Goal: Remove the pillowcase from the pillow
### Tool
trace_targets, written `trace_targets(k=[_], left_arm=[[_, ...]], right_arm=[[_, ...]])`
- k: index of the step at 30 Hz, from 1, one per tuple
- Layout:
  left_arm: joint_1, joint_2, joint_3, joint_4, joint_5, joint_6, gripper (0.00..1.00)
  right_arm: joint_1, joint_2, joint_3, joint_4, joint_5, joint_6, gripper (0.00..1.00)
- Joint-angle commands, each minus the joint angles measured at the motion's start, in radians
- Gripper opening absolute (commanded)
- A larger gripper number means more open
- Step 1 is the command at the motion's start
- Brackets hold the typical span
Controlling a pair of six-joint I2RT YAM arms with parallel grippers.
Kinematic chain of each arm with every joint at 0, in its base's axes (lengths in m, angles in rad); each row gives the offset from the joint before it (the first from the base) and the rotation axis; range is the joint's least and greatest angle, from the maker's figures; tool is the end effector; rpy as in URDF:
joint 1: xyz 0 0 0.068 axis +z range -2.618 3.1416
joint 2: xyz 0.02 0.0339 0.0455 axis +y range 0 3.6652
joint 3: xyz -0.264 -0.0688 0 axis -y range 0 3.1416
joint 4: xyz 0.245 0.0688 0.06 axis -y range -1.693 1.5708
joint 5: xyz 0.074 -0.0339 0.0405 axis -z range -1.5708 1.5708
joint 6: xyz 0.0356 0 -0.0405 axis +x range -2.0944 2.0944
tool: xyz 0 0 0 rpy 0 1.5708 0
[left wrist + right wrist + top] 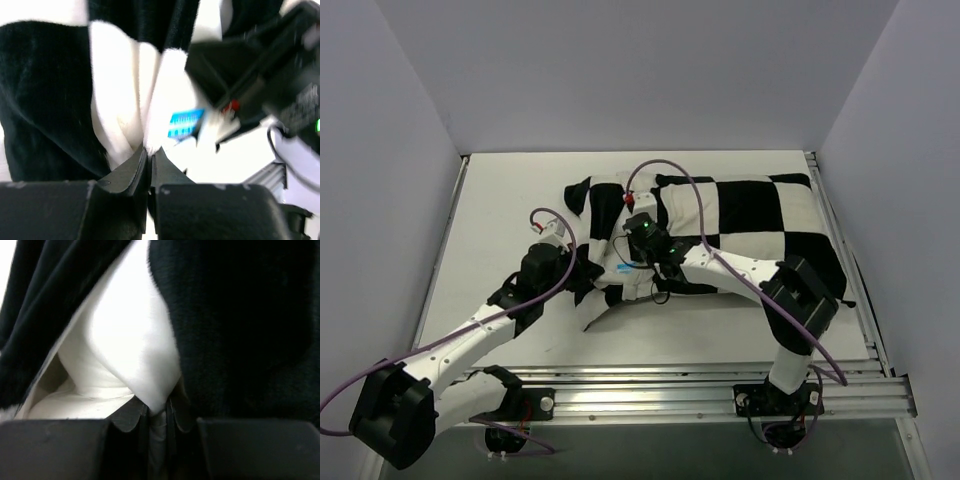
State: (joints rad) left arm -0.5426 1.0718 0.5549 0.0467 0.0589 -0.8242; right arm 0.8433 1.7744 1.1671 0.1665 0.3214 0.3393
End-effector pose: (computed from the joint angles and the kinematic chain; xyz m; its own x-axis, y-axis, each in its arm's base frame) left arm 0.1993 -0.1226 0.2268 -0.6748 -0.4487 -0.5859 0.0958 0.7339 -0.6725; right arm 0.2786 0.2960 0.2355 -0.4402 -0.0195 -0.8977 -0.3946 0.9022 0.1739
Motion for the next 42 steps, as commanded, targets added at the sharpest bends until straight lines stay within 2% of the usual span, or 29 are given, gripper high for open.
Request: trace_targets(k=[1, 6, 9, 13, 20, 23, 29, 33, 37, 42], left_arm=[[-0.031, -0.056, 0.046, -0.149, 0.050, 0.000, 0.02], [-0.101, -0.096, 0.051, -0.179, 0.059, -0.033, 0.02], [-0.134, -0.092, 0.033, -0.203, 0.021, -0.041, 0.02], [-0.131, -0.093, -0.003, -0.228, -0.045, -0.069, 0.02], [-0.131, -0.141, -0.019, -0.261, -0.074, -0.064, 0.02], [-0.131, -0.157, -0.042, -0.309, -0.109, -0.073, 0.02], [-0.112, -0.148, -0.093, -0.285, -0.221, -0.113, 0.02], [-0.102, -0.110, -0.116, -0.223, -0.249, -0.145, 0.03], [-0.102, -0.038, -0.122, -0.055, -0.251, -0.171, 0.03], [-0.108, 0.112, -0.066, 0.143, -0.287, -0.173, 0.03]], right_arm=[[-0.148, -0.070, -0.027, -0.114, -0.007, 0.070, 0.00], [-0.252, -0.105, 0.025, -0.081, -0.135, 0.148, 0.00], [-0.292, -0.121, 0.051, -0.058, -0.266, 0.188, 0.00], [-0.308, -0.154, 0.085, -0.070, -0.353, 0.201, 0.00], [-0.446, -0.191, 0.101, -0.107, -0.404, 0.217, 0.00], [-0.467, -0.208, 0.108, -0.097, -0.464, 0.236, 0.00], [-0.487, -0.236, 0.143, -0.133, -0.538, 0.248, 0.00], [-0.516, -0.268, 0.147, -0.147, -0.616, 0.251, 0.00], [-0.498, -0.300, 0.129, -0.142, -0.743, 0.237, 0.00], [-0.330, -0.354, 0.066, -0.228, -0.762, 0.139, 0.00]])
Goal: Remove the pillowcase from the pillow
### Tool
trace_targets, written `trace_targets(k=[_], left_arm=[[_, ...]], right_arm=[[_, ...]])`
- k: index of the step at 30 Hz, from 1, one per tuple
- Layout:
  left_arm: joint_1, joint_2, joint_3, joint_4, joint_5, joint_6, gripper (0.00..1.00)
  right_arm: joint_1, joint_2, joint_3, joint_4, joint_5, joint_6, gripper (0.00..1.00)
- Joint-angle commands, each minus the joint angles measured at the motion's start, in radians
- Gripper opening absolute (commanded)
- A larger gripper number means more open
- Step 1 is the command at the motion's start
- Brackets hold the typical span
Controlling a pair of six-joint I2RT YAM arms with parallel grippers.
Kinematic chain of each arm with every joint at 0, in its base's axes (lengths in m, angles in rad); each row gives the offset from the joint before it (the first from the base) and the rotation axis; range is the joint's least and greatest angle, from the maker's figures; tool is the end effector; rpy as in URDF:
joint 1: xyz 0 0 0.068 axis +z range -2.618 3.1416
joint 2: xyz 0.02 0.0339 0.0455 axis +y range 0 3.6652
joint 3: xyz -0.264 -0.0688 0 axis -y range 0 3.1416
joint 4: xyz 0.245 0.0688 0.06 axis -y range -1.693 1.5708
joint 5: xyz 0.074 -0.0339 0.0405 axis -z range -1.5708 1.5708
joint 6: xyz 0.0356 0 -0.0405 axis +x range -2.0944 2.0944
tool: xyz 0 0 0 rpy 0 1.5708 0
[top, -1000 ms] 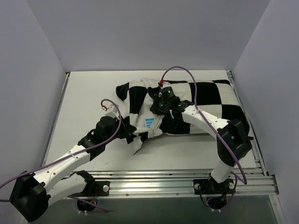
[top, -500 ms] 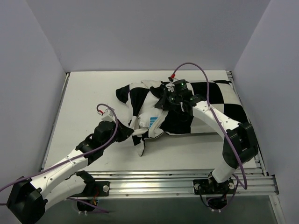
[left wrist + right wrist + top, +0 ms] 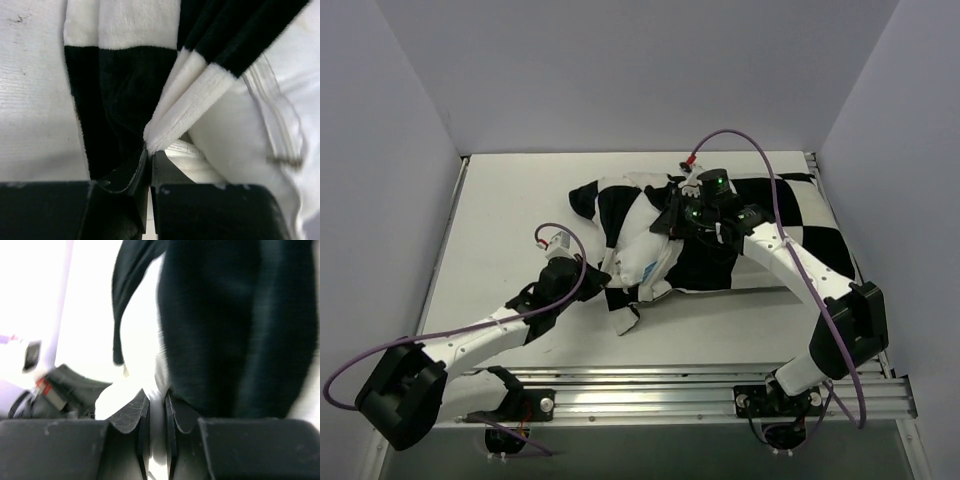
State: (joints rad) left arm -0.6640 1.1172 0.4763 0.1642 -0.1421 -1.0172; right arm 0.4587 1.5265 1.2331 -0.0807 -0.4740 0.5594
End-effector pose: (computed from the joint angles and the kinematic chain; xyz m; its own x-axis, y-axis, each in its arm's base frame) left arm 0.1871 -0.1400 0.2023 -0.6246 -0.5804 -0.5224 -0.0387 0.6912 -0.7216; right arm 0.3143 0.1733 0.3252 -0.6890 0.1864 -0.7004 -0.4829 0.6026 0.6354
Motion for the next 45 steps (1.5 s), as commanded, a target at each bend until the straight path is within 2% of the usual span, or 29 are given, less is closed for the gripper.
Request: trace_targets(k=[1, 5, 7, 10, 11, 15, 19, 25, 29, 34, 36, 38, 39, 40, 42, 45], left_arm=[[0.011, 0.090, 0.031, 0.046, -0.096, 0.023, 0.03], [0.006, 0.183, 0.050, 0.127, -0.106, 0.026, 0.08], [0.004, 0.181, 0.047, 0.146, -0.100, 0.025, 0.11], [-0.002, 0.075, 0.032, 0.098, -0.096, 0.031, 0.29], [-0.003, 0.037, 0.035, 0.071, -0.094, 0.057, 0.47], [-0.017, -0.132, 0.105, -0.133, -0.056, 0.207, 0.80], [-0.025, -0.169, 0.238, -0.291, -0.007, 0.376, 0.87], [-0.058, 0.014, 0.438, -0.334, 0.015, 0.635, 0.87], [-0.077, 0.147, 0.525, -0.339, -0.004, 0.693, 0.86], [-0.089, 0.246, 0.561, -0.345, -0.046, 0.721, 0.80], [-0.089, 0.259, 0.559, -0.364, -0.108, 0.726, 0.70], [-0.080, 0.262, 0.550, -0.374, -0.267, 0.720, 0.52], [-0.057, 0.259, 0.538, -0.383, -0.307, 0.718, 0.36], [-0.037, 0.248, 0.532, -0.388, -0.332, 0.703, 0.29], [0.039, 0.231, 0.509, -0.394, -0.352, 0.674, 0.17], [0.105, 0.208, 0.476, -0.387, -0.333, 0.612, 0.10]], right_arm=[[0.082, -0.114, -0.018, 0.007, 0.028, -0.102, 0.00], [0.172, -0.186, -0.145, -0.019, 0.031, -0.118, 0.00], [0.196, -0.224, -0.223, -0.034, 0.055, -0.133, 0.00], [0.201, -0.262, -0.306, -0.068, 0.078, -0.170, 0.00], [0.201, -0.276, -0.322, -0.080, 0.084, -0.185, 0.00], [0.207, -0.299, -0.369, -0.085, 0.098, -0.210, 0.00], [0.218, -0.289, -0.376, -0.071, 0.110, -0.230, 0.00], [0.224, -0.270, -0.376, -0.054, 0.118, -0.242, 0.00], [0.227, -0.270, -0.366, -0.062, 0.143, -0.253, 0.00], [0.236, -0.269, -0.351, -0.077, 0.163, -0.260, 0.00], [0.236, -0.278, -0.356, -0.083, 0.184, -0.266, 0.00], [0.236, -0.293, -0.365, -0.103, 0.198, -0.271, 0.00], [0.236, -0.302, -0.371, -0.113, 0.207, -0.271, 0.00], [0.236, -0.313, -0.377, -0.125, 0.228, -0.268, 0.00], [0.233, -0.350, -0.406, -0.136, 0.242, -0.253, 0.00], [0.216, -0.391, -0.448, -0.159, 0.271, -0.204, 0.00]])
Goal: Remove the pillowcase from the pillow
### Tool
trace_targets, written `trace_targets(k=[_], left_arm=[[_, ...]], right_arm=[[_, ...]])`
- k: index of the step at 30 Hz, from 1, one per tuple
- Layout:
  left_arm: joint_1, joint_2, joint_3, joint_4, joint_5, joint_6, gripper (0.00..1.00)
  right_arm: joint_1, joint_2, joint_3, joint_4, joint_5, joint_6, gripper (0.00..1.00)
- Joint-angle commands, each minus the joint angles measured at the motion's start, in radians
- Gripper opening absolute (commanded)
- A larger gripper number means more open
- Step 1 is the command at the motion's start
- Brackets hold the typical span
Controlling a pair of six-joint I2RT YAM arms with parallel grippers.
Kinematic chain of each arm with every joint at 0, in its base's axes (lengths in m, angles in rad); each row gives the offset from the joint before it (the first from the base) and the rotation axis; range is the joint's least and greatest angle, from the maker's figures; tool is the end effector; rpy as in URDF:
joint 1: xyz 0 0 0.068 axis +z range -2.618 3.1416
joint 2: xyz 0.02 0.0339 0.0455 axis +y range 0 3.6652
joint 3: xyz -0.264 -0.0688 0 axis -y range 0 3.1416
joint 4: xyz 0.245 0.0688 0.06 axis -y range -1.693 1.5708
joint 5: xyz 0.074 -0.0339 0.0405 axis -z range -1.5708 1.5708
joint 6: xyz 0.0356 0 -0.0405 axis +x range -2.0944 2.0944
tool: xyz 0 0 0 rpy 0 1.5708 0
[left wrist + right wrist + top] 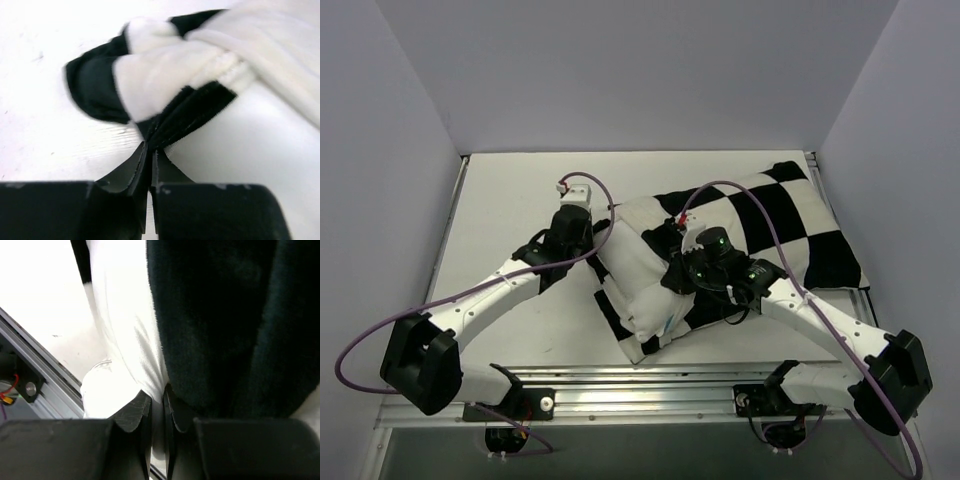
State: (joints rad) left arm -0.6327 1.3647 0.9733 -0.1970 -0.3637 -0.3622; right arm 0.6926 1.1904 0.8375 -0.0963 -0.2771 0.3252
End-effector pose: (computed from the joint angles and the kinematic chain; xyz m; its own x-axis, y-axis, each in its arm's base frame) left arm 0.2531 -0.1699 0.2744 -0.5298 -0.0221 -0.8478 0.1350 0.9847 -0.1101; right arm 0.2017 0.1800 0.2833 -0.5735 -0.0765 -0.8156 -0.6549 0.6409 0.4004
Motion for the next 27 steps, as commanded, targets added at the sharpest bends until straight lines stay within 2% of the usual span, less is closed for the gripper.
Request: trace_targets(k=[1, 5, 9, 15, 18, 19, 20, 21, 24, 25, 27], left_arm=[[0.097, -0.035, -0.024, -0.024, -0.109, -0.070, 0.08], [0.113, 0.028, -0.041, -0.012, -0.096, -0.130, 0.06], [0.154, 0.102, -0.080, 0.062, -0.022, -0.179, 0.02], [0.165, 0.143, -0.183, 0.277, 0.215, -0.211, 0.02], [0.154, 0.111, -0.247, 0.366, 0.337, -0.247, 0.02], [0.150, 0.091, -0.260, 0.381, 0.359, -0.260, 0.02], [0.142, 0.080, -0.271, 0.402, 0.394, -0.268, 0.02], [0.128, 0.068, -0.287, 0.410, 0.404, -0.271, 0.02], [0.108, 0.031, -0.304, 0.427, 0.420, -0.284, 0.02], [0.099, 0.019, -0.312, 0.430, 0.425, -0.290, 0.02], [0.094, 0.010, -0.317, 0.436, 0.433, -0.293, 0.02]], right_arm=[[-0.025, -0.066, -0.063, -0.151, 0.073, 0.061, 0.00], [-0.123, -0.135, -0.107, -0.171, 0.055, 0.117, 0.00], [-0.191, -0.178, -0.110, -0.186, 0.032, 0.114, 0.00], [-0.177, -0.149, -0.052, -0.206, 0.023, 0.058, 0.00], [-0.115, -0.134, 0.024, -0.218, 0.058, 0.028, 0.00], [-0.054, -0.129, 0.052, -0.229, 0.111, 0.022, 0.02], [-0.026, -0.111, 0.078, -0.233, 0.136, 0.015, 0.06], [-0.001, -0.100, 0.131, -0.235, 0.154, 0.005, 0.15], [0.064, -0.063, 0.225, -0.221, 0.203, -0.017, 0.33], [0.079, -0.051, 0.250, -0.221, 0.219, -0.037, 0.43], [0.134, -0.005, 0.300, -0.224, 0.277, -0.057, 0.55]])
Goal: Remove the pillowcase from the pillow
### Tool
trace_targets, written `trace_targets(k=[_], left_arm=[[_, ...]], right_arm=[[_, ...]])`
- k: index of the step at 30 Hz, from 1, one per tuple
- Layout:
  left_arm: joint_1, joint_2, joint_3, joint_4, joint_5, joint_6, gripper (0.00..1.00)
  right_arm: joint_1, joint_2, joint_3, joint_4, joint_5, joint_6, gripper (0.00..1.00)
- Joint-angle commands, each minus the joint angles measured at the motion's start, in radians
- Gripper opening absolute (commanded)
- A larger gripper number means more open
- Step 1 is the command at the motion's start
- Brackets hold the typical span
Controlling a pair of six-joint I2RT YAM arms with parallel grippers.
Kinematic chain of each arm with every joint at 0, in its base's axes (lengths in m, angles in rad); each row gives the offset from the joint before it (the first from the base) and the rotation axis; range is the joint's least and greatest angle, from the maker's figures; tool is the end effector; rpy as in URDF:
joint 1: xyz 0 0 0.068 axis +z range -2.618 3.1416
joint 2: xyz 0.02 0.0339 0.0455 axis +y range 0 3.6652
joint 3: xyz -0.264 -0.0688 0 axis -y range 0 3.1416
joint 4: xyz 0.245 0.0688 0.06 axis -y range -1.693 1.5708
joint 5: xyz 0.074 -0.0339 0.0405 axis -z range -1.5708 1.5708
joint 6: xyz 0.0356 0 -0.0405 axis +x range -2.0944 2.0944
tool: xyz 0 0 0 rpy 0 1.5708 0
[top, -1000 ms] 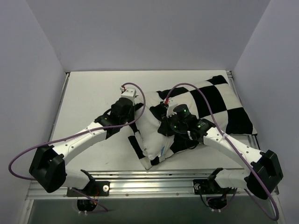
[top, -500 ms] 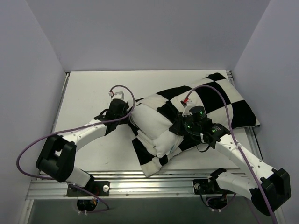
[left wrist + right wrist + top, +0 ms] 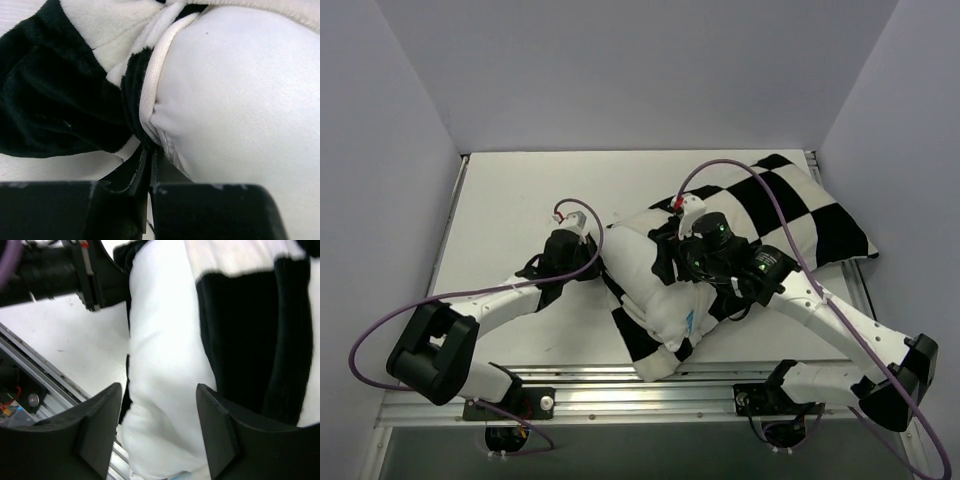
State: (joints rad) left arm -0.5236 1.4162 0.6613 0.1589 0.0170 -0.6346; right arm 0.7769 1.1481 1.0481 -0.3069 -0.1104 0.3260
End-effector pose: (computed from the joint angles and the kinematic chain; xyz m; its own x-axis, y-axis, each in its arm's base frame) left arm 0.2505 -0.1453 0.1887 -0.6951 -0.2832 -0.6608 0.1242 0.8580 -0.4983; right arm 0.1840 0.1864 0.3462 -0.5136 -0.0586 -0.8560 -0.6381 0.6931 0.3354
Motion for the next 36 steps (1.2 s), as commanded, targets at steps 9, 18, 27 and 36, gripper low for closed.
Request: trace_targets(k=[9, 18, 27, 36], left_arm=[[-0.030, -0.057, -0.031, 0.117, 0.063, -0.043, 0.02], [-0.032, -0.086, -0.055, 0.114, 0.044, -0.054, 0.02], [-0.029, -0.080, -0.074, 0.116, 0.032, -0.073, 0.02], [-0.023, -0.109, -0.069, 0.080, 0.014, -0.073, 0.02]], right_arm=[[0.274, 0.258, 0.288, 0.007, 0.356, -0.194, 0.73], [0.239, 0.458, 0.133, 0.190, 0.572, -0.209, 0.91], [0.209, 0.604, 0.004, 0.262, 0.661, -0.160, 0.93], [0.180, 0.639, 0.041, 0.209, 0.738, -0.093, 0.00]])
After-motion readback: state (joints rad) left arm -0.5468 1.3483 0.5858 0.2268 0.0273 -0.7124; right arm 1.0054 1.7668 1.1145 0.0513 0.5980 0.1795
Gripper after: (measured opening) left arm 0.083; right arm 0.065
